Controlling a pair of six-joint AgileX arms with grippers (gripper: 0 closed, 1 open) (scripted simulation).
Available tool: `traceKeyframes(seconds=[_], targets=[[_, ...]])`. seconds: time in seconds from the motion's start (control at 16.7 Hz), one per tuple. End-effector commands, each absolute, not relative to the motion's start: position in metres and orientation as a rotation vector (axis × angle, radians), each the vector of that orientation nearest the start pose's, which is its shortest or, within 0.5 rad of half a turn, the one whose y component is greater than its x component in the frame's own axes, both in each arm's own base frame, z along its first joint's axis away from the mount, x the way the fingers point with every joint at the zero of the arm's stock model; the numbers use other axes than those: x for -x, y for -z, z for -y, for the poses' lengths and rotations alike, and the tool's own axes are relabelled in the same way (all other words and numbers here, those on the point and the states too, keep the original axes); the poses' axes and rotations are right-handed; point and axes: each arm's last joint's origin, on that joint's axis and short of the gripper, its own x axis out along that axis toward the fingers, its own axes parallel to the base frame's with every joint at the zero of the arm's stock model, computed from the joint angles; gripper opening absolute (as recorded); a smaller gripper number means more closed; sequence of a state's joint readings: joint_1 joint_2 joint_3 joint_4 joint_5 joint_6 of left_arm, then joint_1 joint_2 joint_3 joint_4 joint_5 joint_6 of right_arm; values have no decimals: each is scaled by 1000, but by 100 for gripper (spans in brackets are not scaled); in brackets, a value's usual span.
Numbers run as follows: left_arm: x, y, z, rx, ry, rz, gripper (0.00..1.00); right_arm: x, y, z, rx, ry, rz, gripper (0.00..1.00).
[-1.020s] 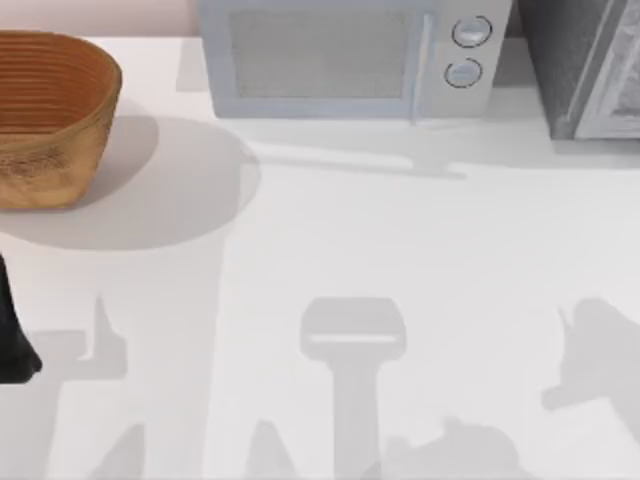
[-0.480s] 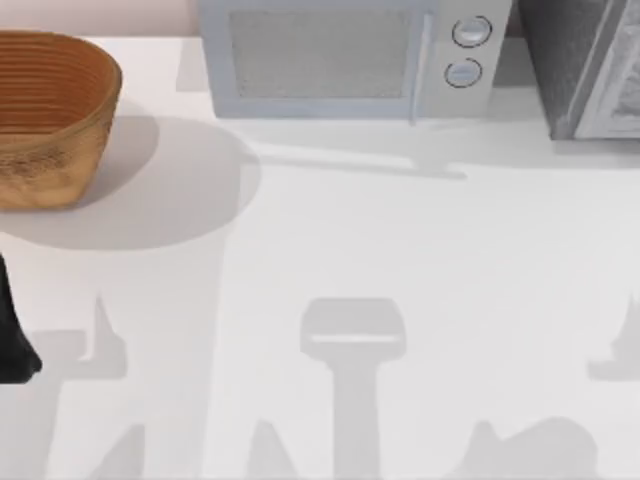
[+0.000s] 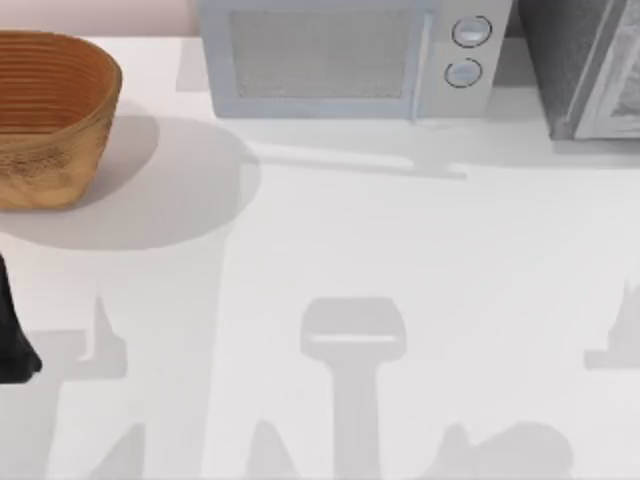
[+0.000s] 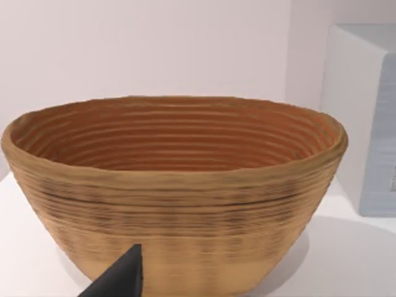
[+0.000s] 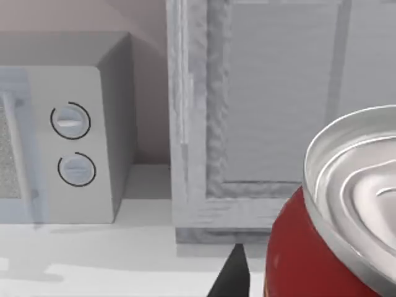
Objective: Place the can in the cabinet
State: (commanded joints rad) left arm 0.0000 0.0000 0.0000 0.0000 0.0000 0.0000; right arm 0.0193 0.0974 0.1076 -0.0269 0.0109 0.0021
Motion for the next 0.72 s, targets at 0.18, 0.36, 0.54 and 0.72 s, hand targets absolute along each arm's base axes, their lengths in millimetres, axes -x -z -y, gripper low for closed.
traceKeyframes(seconds=[0.18, 0.36, 0.54, 0.72], targets=[[-106, -160, 1, 0, 0, 0, 100, -111, -233, -3, 0, -9, -30, 0], [-106, -160, 1, 0, 0, 0, 100, -124, -295, -6, 1, -6, -37, 0], [-106, -160, 1, 0, 0, 0, 100, -148, -360, -12, 1, -2, -40, 0], [-106, -160, 1, 0, 0, 0, 100, -180, -418, -21, 1, 1, -38, 0]])
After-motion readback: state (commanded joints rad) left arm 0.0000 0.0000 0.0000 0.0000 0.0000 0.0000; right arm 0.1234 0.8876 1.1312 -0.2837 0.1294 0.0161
